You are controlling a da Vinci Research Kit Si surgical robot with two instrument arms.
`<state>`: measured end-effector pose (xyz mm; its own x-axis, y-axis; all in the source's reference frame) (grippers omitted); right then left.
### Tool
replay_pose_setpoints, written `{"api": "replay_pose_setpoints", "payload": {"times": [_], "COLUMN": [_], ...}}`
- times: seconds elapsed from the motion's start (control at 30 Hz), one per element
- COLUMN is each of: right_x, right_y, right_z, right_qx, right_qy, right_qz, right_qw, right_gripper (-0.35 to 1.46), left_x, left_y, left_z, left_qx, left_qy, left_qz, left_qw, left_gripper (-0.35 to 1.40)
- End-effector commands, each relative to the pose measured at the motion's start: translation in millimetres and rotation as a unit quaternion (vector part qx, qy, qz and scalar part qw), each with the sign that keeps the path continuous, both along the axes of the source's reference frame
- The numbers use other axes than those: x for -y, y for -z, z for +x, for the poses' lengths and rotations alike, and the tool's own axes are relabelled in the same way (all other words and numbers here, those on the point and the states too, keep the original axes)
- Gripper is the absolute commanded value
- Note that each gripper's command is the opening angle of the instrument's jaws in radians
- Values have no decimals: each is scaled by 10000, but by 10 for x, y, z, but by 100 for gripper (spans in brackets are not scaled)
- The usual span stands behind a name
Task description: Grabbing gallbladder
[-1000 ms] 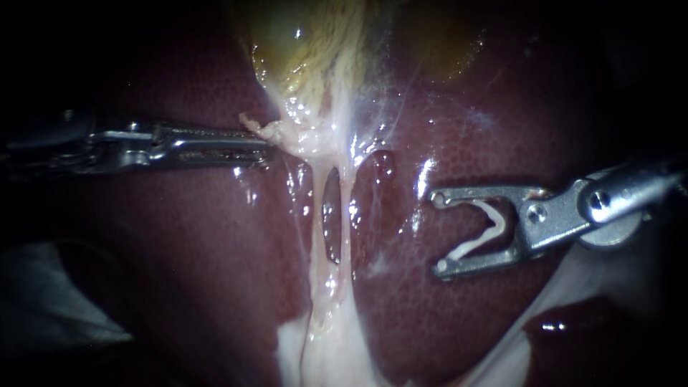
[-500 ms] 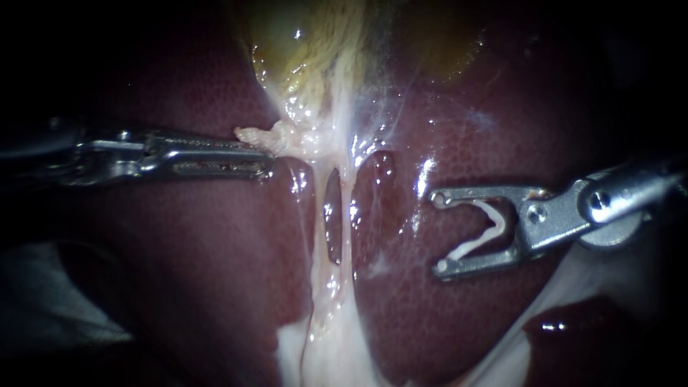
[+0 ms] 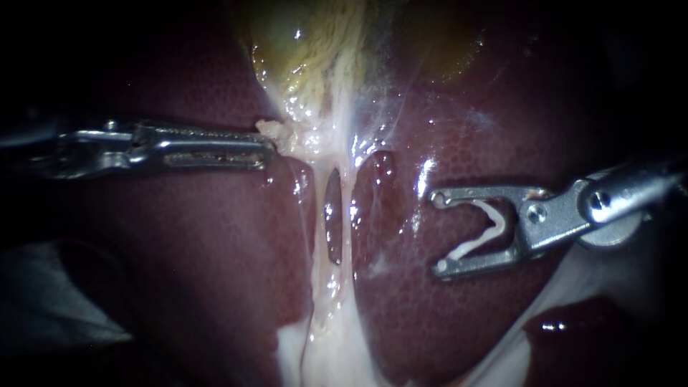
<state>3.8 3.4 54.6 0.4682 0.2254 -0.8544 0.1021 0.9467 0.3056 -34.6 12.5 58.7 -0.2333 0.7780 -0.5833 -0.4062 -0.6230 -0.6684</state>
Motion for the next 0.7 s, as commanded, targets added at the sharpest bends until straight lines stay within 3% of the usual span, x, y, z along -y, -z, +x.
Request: {"api": "replay_pose_setpoints", "payload": {"times": [0.03, 0.4, 0.7], "right_x": [0, 0, 0], "right_y": [0, 0, 0], "right_z": [0, 0, -1], "right_qx": [1, 0, 0], "right_qy": [-1, 0, 1], "right_qz": [1, 1, 1], "right_qw": [10000, 10000, 10000], "right_gripper": [49, 49, 49], "left_x": [-2, -23, -24], "left_y": [1, 6, 6], "left_z": [3, 33, 33], "left_qx": [2, -44, -51], "left_qy": [-10, 82, 95], "left_qz": [-14, -98, -131], "left_qw": [10000, 9999, 9999], "left_gripper": [-35, -35, -35]}}
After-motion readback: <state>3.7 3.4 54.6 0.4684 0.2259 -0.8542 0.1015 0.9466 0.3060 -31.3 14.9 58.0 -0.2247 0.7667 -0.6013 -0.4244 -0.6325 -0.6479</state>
